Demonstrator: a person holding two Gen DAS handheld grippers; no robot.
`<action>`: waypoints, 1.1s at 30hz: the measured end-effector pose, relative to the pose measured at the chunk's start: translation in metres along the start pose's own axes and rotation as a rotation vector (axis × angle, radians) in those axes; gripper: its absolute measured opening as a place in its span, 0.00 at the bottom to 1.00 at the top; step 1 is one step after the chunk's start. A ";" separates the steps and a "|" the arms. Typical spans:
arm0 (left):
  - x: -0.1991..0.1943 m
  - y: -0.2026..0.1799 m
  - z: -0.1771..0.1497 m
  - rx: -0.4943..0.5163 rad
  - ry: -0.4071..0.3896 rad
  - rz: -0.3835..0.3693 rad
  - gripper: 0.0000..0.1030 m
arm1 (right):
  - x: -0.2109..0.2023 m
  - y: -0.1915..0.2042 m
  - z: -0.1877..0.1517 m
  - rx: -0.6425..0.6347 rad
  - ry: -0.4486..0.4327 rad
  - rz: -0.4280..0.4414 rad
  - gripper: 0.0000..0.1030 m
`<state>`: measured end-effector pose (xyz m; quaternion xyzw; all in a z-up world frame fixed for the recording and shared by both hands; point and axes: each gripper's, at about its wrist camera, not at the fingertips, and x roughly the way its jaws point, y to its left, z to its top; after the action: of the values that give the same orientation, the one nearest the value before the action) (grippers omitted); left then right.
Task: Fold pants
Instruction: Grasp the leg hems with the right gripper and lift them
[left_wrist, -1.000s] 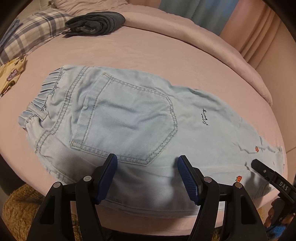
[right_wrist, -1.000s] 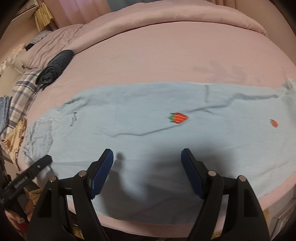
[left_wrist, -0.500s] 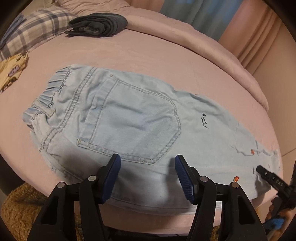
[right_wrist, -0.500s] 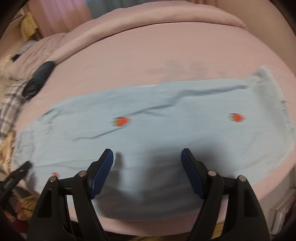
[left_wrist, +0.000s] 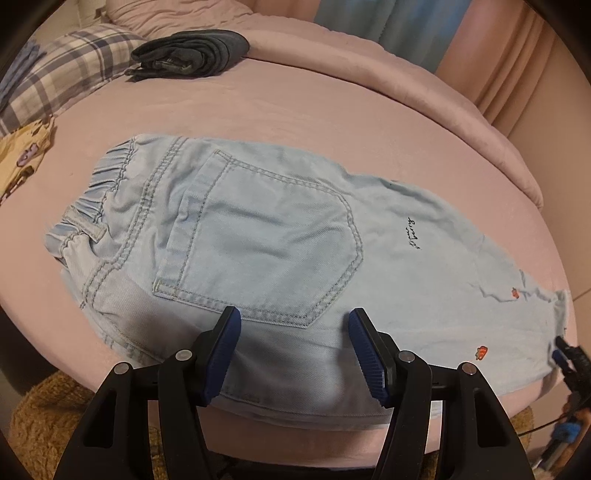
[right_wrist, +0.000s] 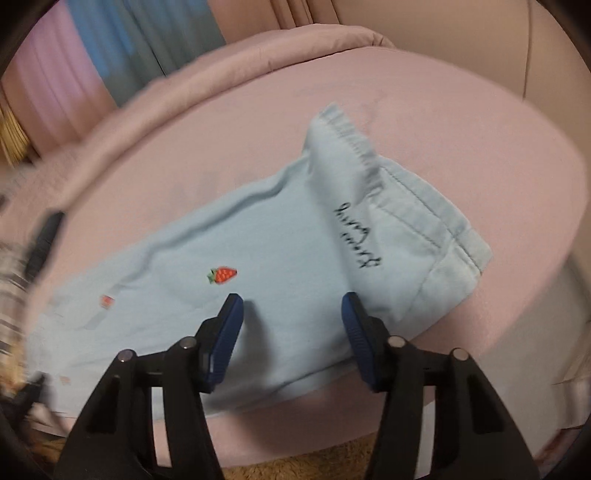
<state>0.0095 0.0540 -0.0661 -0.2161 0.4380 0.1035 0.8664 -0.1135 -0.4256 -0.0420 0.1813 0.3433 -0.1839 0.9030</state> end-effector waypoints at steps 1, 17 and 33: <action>0.000 -0.001 0.000 0.004 0.001 0.009 0.62 | -0.010 -0.009 0.005 0.020 -0.023 -0.001 0.50; 0.000 -0.089 0.004 0.165 0.044 -0.184 0.62 | -0.015 -0.039 0.036 -0.042 -0.037 -0.038 0.49; 0.018 -0.144 -0.006 0.298 0.108 -0.237 0.62 | -0.015 -0.041 0.024 0.009 -0.094 -0.166 0.07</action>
<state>0.0691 -0.0766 -0.0427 -0.1407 0.4660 -0.0768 0.8701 -0.1295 -0.4692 -0.0239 0.1477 0.3137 -0.2680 0.8989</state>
